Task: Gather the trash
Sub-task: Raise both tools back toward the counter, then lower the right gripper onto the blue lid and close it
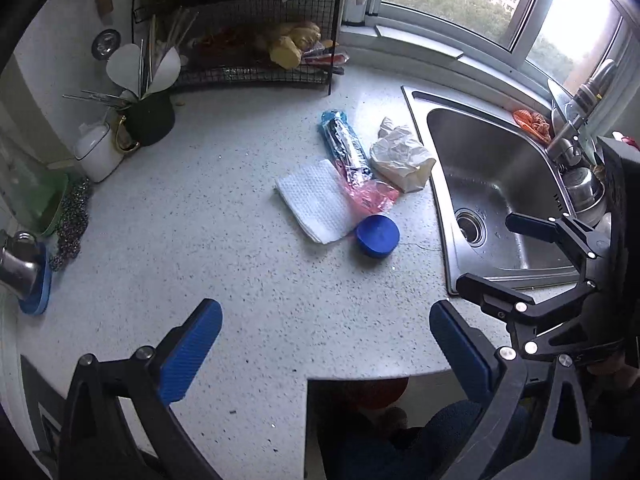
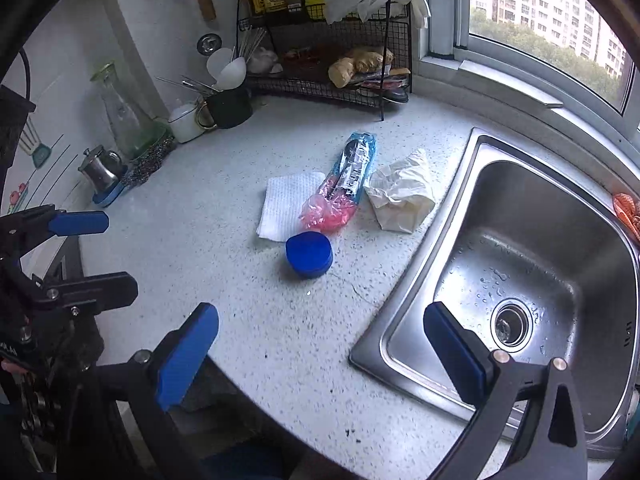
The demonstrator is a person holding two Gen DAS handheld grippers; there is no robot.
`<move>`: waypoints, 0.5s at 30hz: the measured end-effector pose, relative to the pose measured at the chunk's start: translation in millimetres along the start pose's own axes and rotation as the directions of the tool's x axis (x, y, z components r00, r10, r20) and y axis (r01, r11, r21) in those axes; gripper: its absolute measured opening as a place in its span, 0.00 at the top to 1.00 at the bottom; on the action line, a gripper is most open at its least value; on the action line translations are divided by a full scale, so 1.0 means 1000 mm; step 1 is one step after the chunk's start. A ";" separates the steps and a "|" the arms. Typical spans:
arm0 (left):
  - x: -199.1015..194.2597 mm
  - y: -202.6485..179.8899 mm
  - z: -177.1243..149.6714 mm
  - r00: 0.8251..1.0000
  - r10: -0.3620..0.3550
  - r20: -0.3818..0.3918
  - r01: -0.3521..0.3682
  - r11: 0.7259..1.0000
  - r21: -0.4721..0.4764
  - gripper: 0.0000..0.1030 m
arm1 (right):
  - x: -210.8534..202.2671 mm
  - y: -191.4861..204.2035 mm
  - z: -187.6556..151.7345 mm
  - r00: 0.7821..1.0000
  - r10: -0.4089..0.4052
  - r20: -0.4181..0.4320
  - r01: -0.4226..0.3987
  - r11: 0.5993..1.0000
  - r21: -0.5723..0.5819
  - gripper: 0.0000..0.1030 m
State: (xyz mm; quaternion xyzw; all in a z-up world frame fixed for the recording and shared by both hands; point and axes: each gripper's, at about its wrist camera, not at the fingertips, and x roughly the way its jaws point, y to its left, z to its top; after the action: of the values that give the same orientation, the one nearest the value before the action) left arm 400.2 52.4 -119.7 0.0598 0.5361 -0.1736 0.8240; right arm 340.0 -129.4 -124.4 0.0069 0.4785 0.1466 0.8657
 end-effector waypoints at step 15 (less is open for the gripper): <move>0.088 0.057 0.030 0.982 -0.114 -0.149 0.115 0.993 -0.003 0.00 | 0.098 0.009 0.031 0.987 -0.042 -0.156 0.043 0.999 0.004 0.02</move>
State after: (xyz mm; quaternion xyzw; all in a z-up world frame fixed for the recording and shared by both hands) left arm 478.0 77.2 -191.6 0.0439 0.5982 -0.2173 0.7701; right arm 412.2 -91.6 -187.4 -0.0117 0.5451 0.1264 0.8287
